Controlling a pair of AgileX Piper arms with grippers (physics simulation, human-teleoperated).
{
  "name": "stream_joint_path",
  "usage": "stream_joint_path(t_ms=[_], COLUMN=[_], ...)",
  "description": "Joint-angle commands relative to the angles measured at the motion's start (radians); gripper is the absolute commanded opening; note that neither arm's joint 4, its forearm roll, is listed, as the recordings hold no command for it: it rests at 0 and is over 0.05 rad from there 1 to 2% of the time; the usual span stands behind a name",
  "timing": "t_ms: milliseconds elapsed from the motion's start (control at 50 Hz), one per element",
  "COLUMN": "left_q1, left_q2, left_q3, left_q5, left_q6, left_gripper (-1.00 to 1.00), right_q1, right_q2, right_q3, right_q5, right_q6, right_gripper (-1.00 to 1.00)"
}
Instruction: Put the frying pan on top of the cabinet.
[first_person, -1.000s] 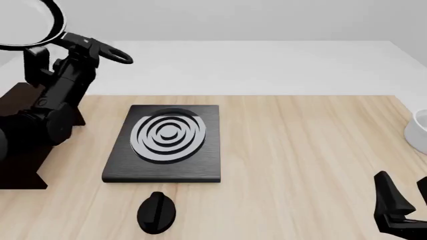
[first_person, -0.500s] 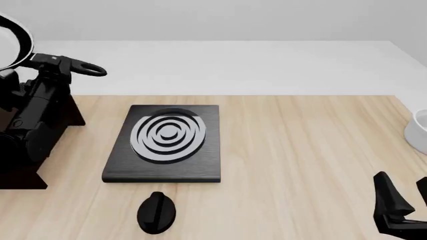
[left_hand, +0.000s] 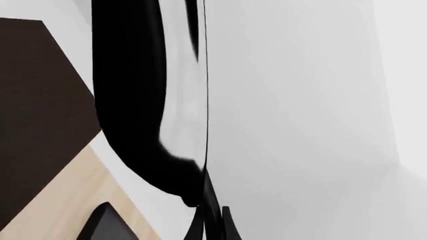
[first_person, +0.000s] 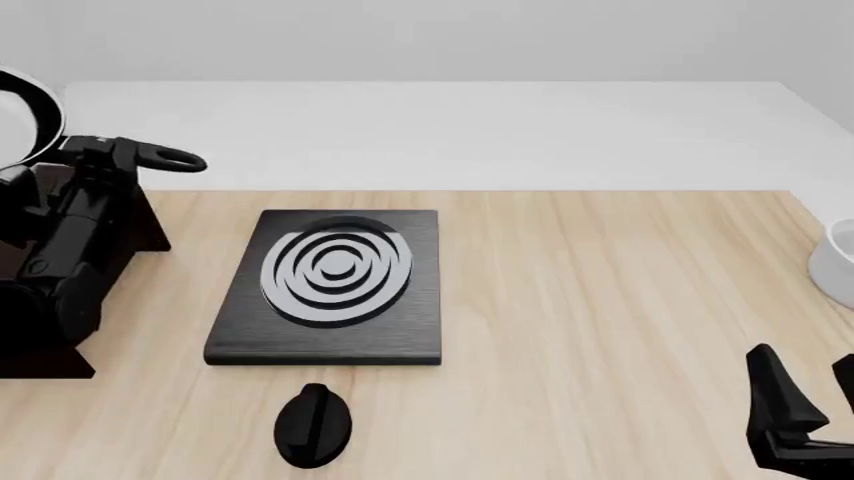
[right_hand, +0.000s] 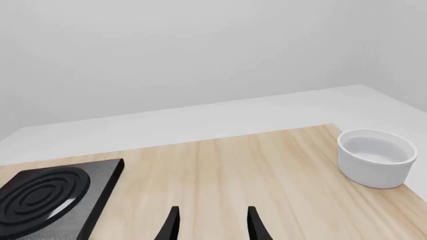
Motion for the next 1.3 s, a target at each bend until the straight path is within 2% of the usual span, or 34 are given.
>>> stream_joint_path(t_ms=[20, 1300], left_q1=[0.024, 0.026], left_q2=[0.020, 0.208], left_q3=[0.008, 0.017], left_q5=[-0.045, -0.139], left_q6=[-0.025, -0.123], left_gripper=[-1.00, -1.00], right_q1=[0.002, 0.005], right_q2=[0.003, 0.004], right_q3=[0.000, 0.000], right_q5=[-0.002, -0.003], right_q6=[-0.003, -0.022], right_gripper=[1.00, 1.00])
